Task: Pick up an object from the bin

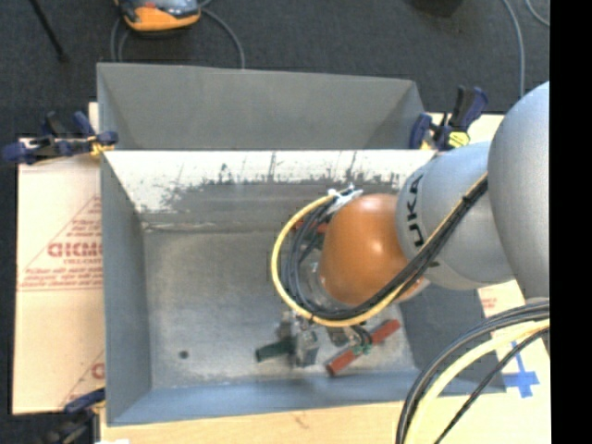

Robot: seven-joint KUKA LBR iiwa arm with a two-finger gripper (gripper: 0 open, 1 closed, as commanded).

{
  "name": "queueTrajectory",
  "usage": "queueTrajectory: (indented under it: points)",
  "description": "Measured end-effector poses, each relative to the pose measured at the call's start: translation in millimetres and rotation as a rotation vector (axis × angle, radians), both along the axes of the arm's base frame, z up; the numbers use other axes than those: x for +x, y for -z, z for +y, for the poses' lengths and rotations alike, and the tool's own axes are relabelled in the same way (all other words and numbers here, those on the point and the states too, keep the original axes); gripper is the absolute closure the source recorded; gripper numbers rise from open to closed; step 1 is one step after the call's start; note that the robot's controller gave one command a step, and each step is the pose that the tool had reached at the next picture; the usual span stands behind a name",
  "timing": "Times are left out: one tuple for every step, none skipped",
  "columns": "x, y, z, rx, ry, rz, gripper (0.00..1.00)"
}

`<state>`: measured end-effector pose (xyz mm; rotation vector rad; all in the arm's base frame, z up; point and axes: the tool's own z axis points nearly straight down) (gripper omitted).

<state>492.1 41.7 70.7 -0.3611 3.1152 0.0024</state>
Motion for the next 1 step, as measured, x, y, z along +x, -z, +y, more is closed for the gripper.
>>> queueTrajectory:
  points:
    - [-11.0,-134.0,-2.2,-0.002,0.006,0.002,1.0]
